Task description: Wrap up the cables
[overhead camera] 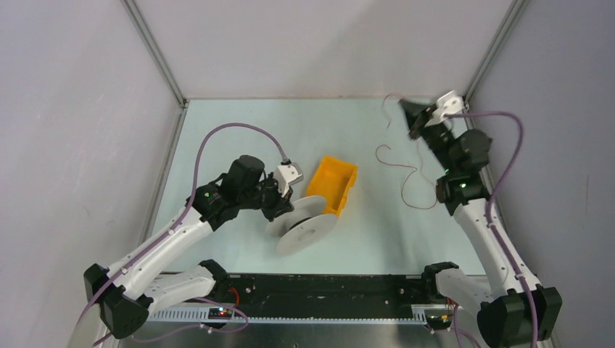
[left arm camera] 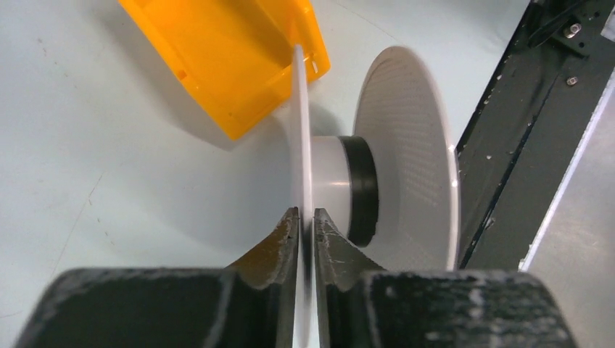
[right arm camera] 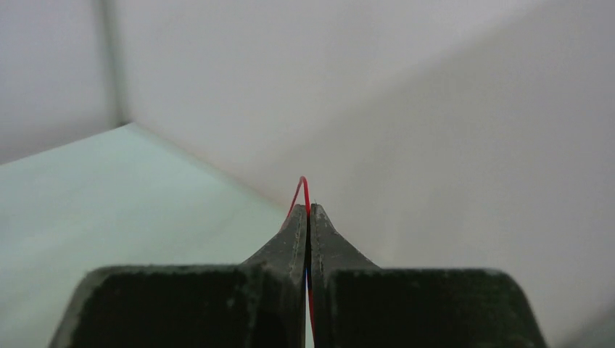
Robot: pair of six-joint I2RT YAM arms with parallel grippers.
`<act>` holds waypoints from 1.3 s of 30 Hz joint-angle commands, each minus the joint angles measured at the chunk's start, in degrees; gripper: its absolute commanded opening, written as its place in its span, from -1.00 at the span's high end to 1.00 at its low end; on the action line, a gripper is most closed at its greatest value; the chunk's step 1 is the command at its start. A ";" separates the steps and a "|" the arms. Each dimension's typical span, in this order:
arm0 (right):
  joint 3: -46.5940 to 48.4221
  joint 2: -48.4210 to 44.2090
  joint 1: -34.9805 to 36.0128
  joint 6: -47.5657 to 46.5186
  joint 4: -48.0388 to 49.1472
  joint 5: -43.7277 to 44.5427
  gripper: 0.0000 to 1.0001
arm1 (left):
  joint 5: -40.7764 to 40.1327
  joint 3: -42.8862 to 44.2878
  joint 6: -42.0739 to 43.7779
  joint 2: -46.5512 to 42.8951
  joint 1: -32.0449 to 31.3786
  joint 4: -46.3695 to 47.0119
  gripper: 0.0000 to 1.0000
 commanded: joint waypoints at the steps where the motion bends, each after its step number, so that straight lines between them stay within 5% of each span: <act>1: -11.25 -2.84 6.59 11.86 11.58 -10.12 1.00 | 1.97 2.69 -0.42 -0.84 -0.34 4.45 0.56; 10: -18.47 0.63 21.19 21.05 25.24 -14.56 1.00 | -5.75 5.15 -4.21 -1.61 0.23 4.86 0.25; 18: -19.59 5.27 27.90 25.66 35.36 -14.95 1.00 | -3.70 6.55 -12.74 -5.46 2.58 9.09 0.02; 26: -19.94 6.66 31.28 27.57 39.90 -12.15 1.00 | 0.79 0.09 -20.72 -14.29 3.76 23.90 -0.03; 39: -19.91 6.50 33.35 30.13 42.73 -11.69 1.00 | 3.81 -5.71 -23.43 -13.81 4.61 36.00 -0.01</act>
